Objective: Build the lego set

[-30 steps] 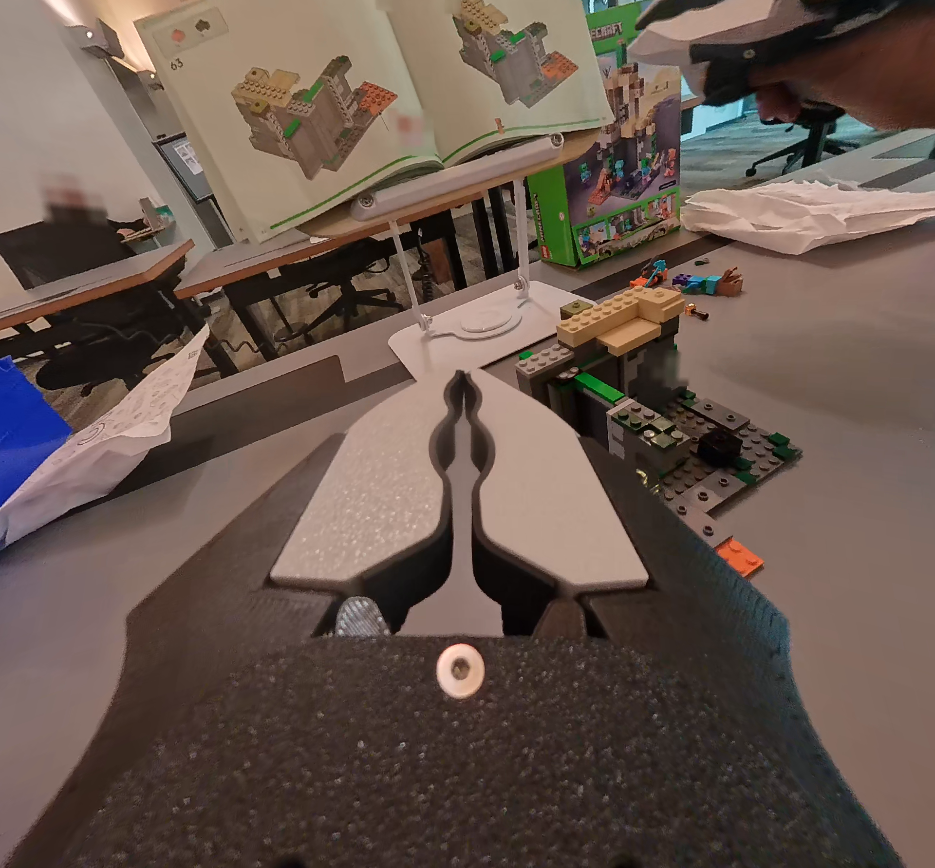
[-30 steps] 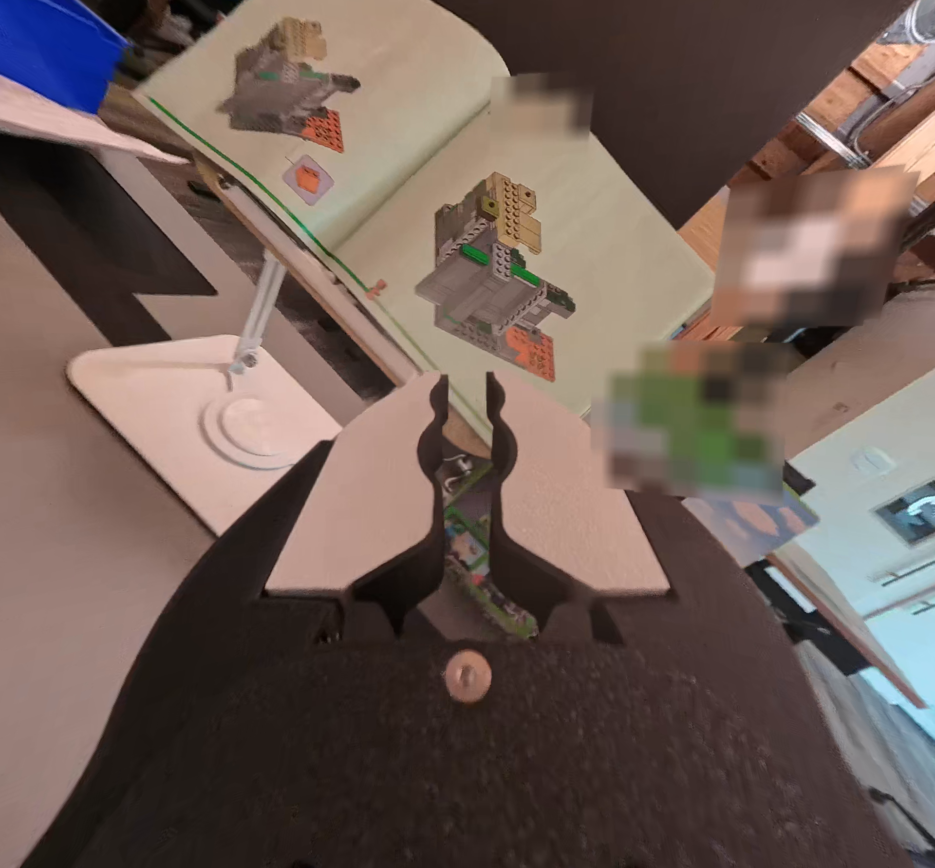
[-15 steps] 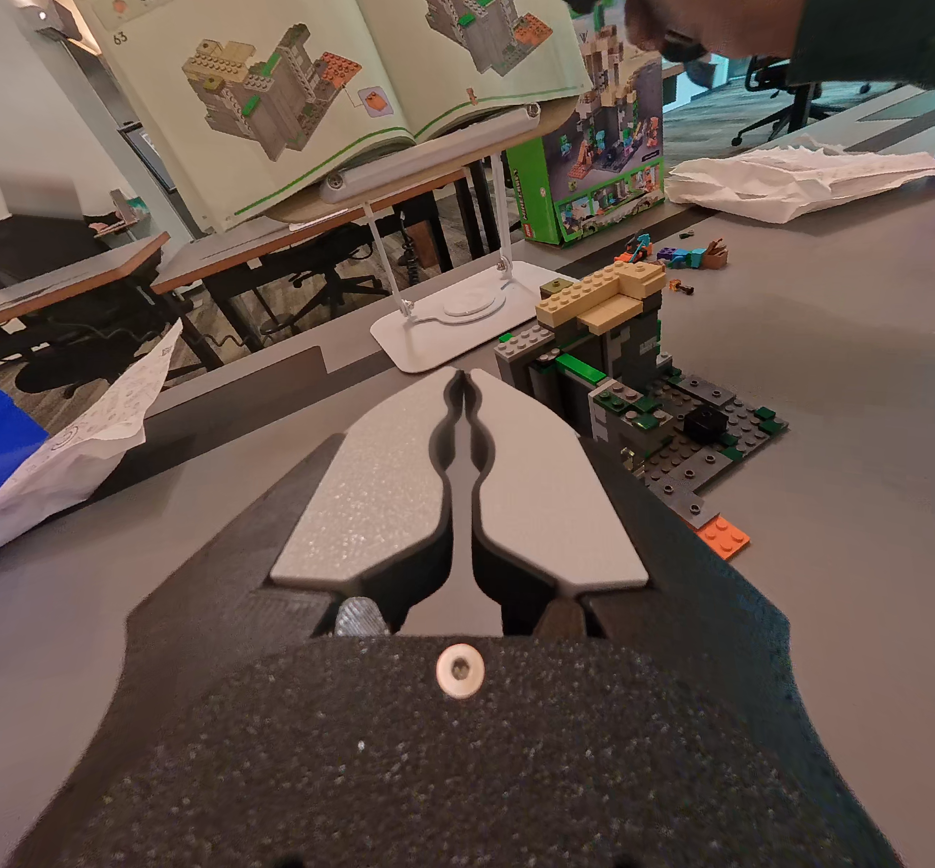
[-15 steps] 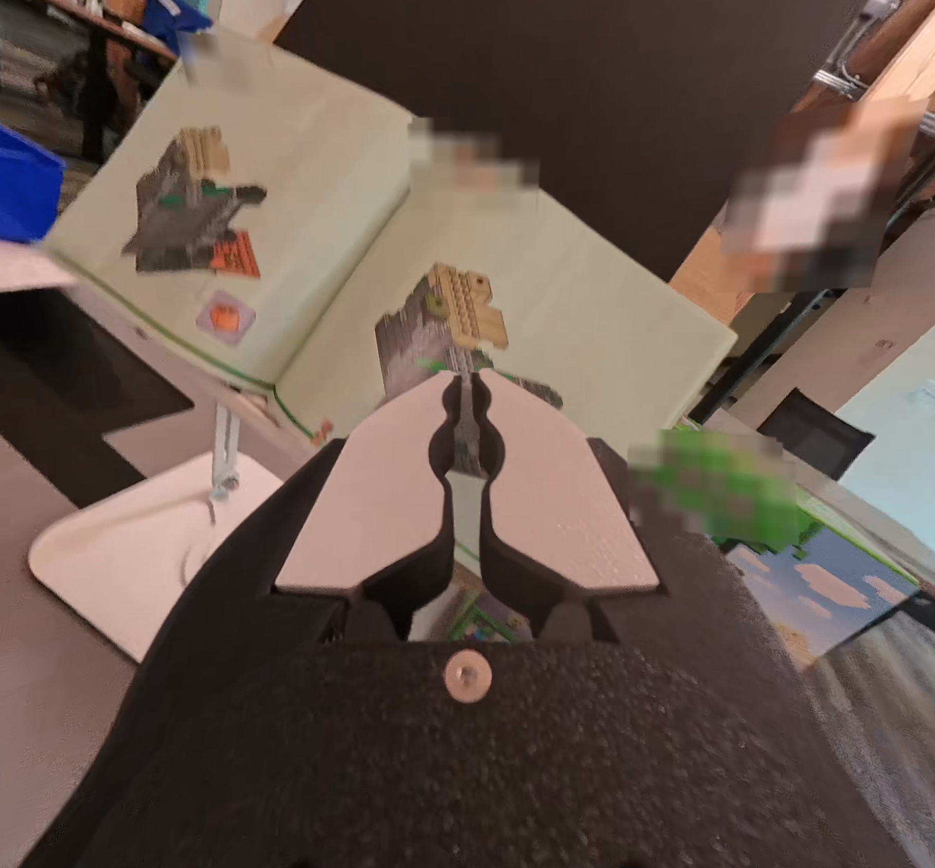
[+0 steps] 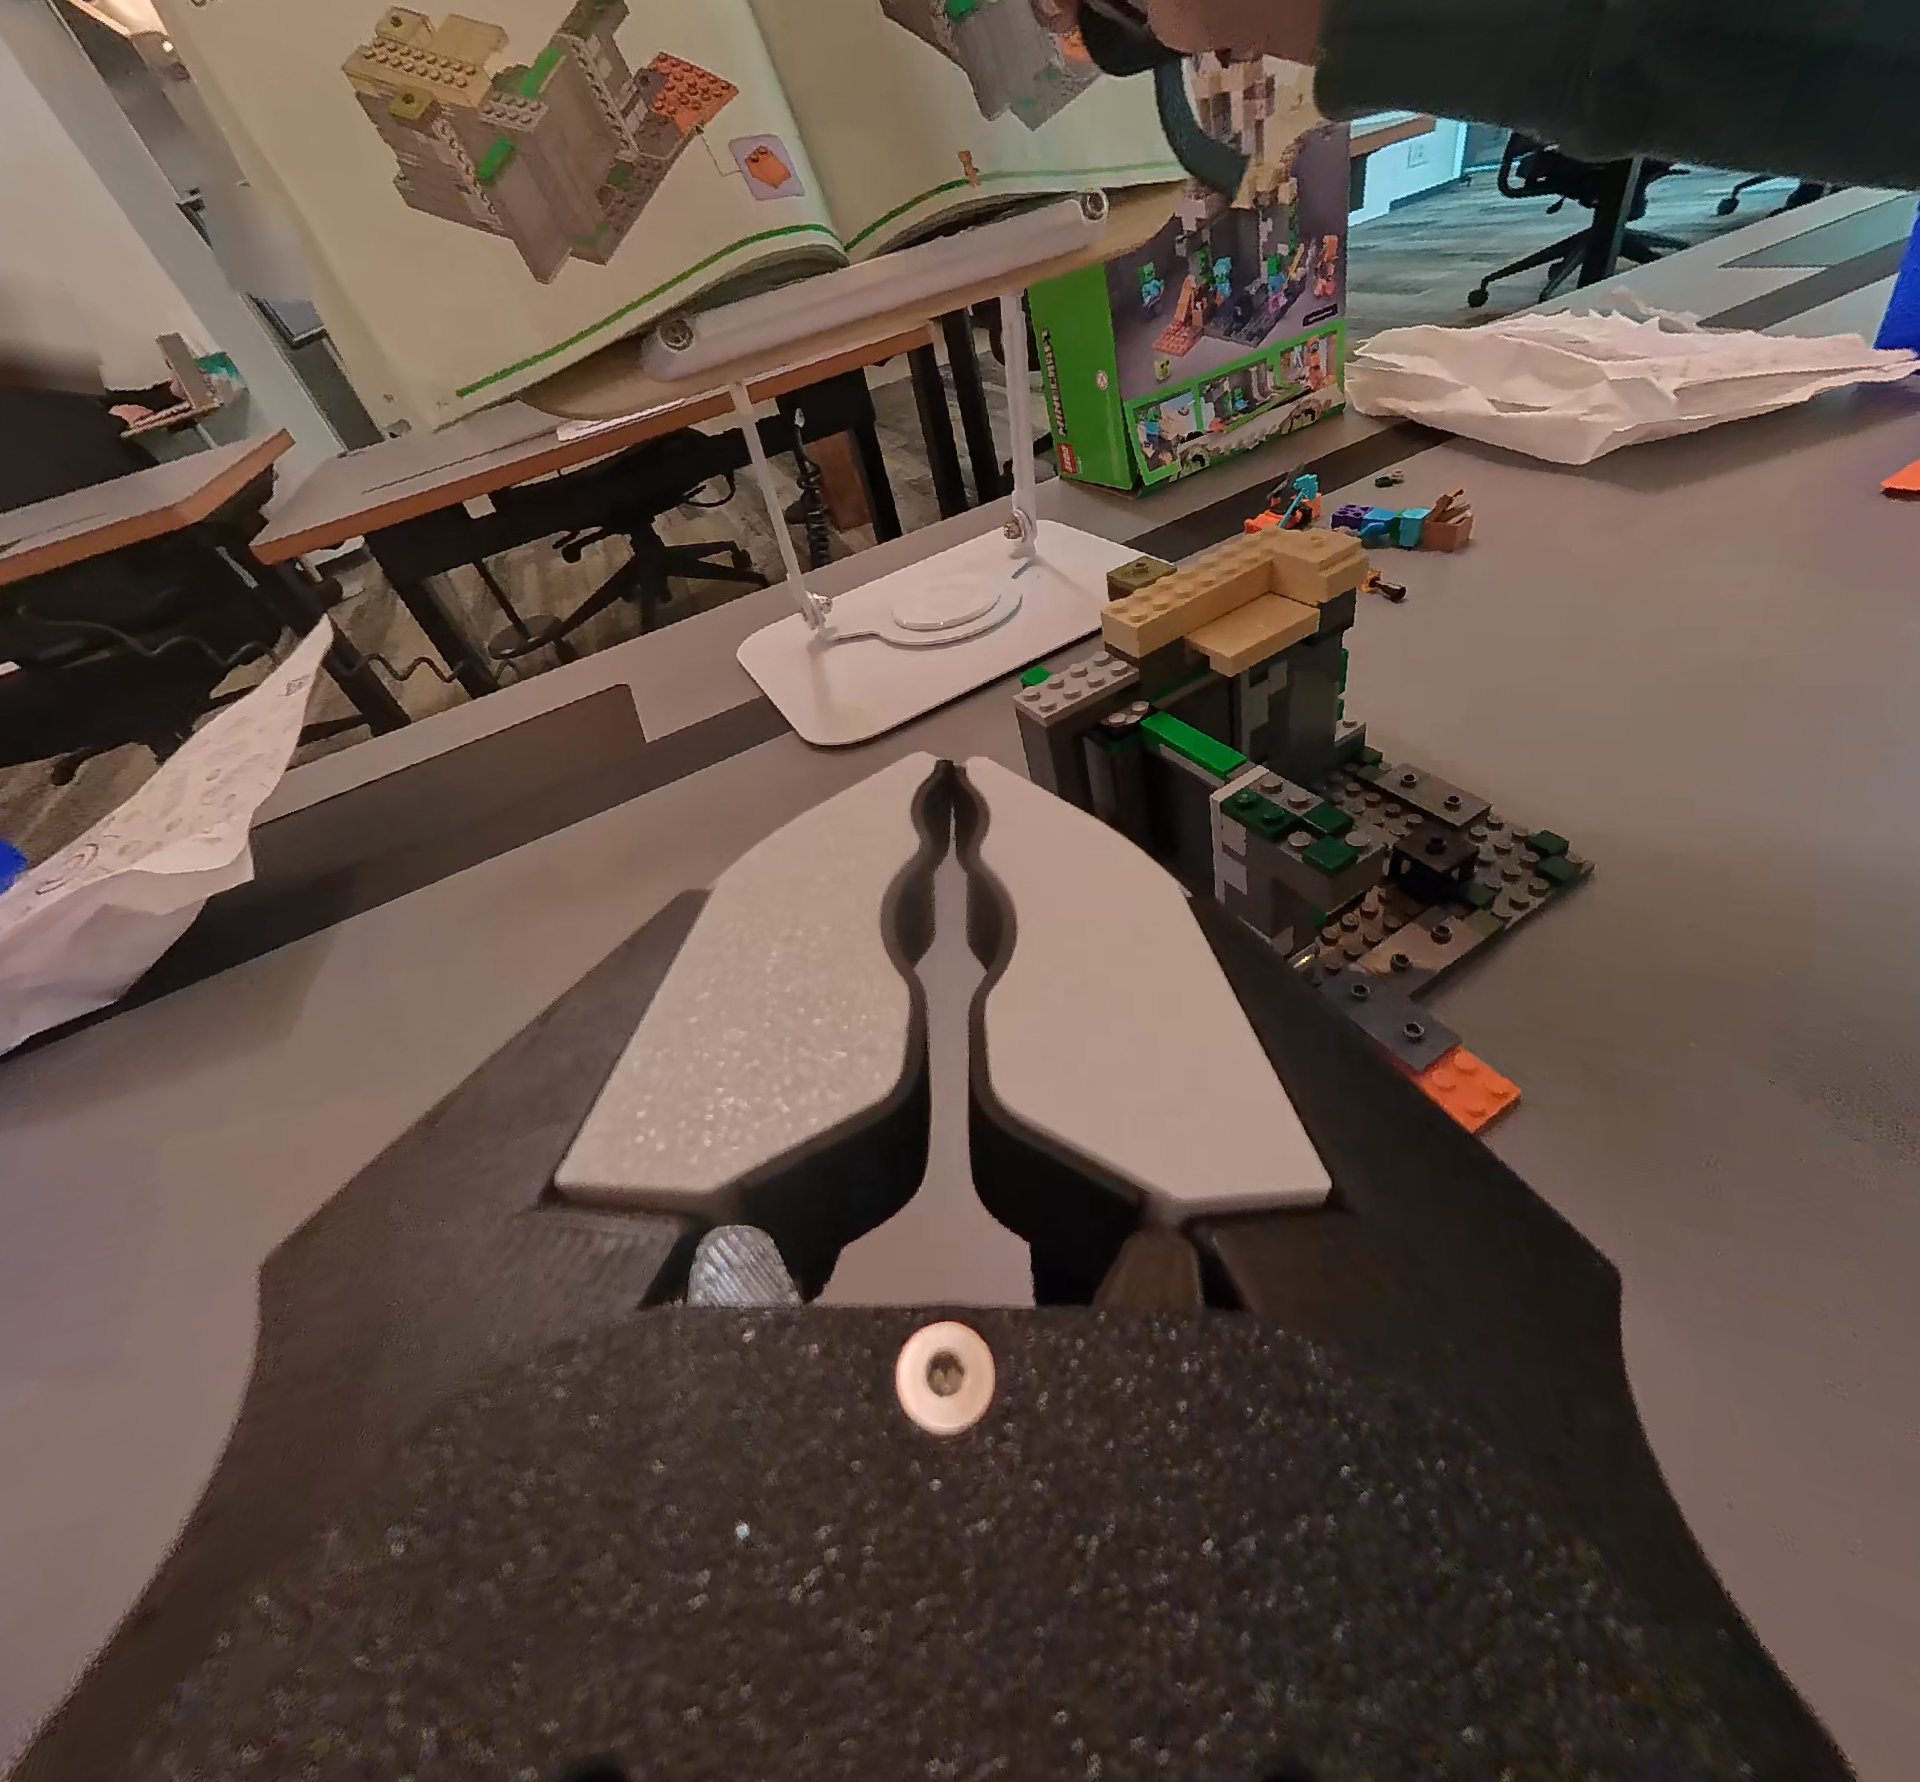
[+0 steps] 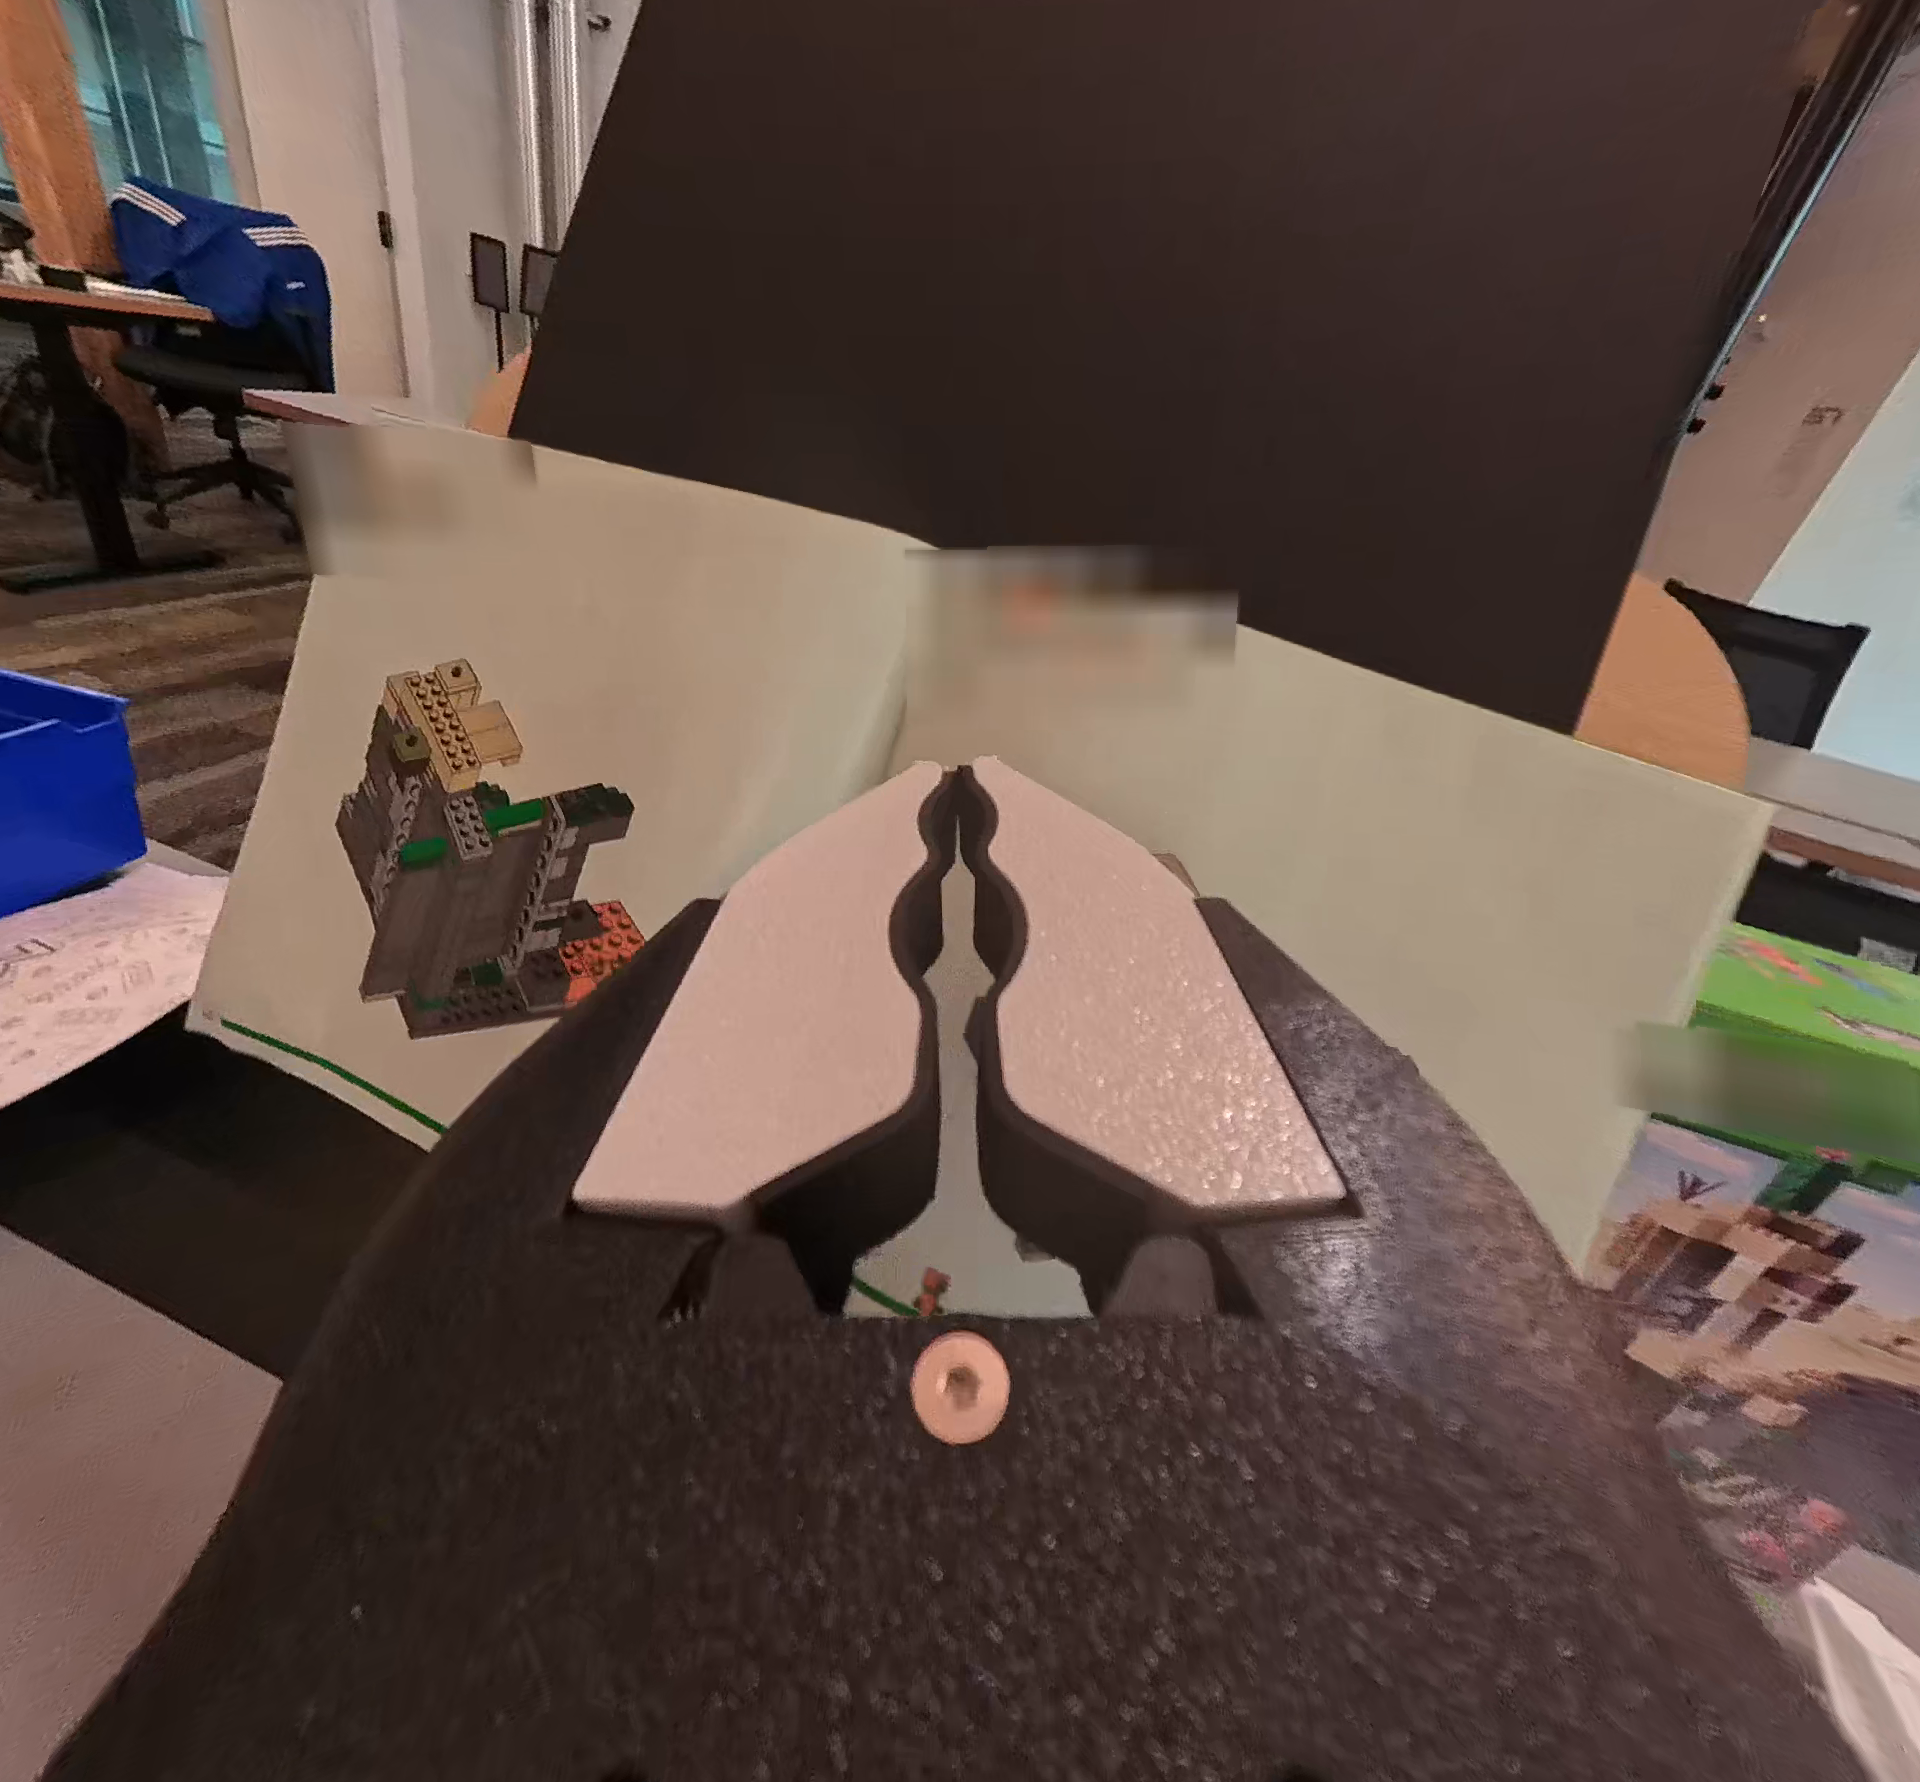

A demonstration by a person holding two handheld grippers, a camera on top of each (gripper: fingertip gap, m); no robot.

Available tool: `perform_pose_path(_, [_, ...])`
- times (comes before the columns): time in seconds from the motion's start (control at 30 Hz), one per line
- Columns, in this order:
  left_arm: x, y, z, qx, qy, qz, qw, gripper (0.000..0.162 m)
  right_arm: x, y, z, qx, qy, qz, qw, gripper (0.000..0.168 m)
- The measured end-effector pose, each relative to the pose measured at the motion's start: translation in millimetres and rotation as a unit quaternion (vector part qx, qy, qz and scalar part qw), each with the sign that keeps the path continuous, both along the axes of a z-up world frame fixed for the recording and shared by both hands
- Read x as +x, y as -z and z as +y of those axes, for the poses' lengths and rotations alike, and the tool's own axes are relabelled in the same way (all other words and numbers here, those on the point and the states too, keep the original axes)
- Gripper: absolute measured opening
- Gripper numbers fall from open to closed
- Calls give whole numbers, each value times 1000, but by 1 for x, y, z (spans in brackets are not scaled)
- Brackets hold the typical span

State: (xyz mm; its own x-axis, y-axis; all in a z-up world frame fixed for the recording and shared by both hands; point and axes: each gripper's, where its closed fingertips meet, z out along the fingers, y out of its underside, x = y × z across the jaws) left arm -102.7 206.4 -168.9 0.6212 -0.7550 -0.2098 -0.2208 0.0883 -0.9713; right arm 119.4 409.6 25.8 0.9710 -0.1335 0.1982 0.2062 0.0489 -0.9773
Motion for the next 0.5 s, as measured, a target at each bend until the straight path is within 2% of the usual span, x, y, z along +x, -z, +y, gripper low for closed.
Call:
perform_pose_path(0.27, [2, -4, -9, -14, 25, -14, 999, 0, 4, -2, 2, -4, 10, 2, 1000, 0])
perform_pose_path(0.5, [0, -7, -6, 10, 16, -14, 1000, 0, 0, -6, -1, 0, 0, -5, 1000, 0])
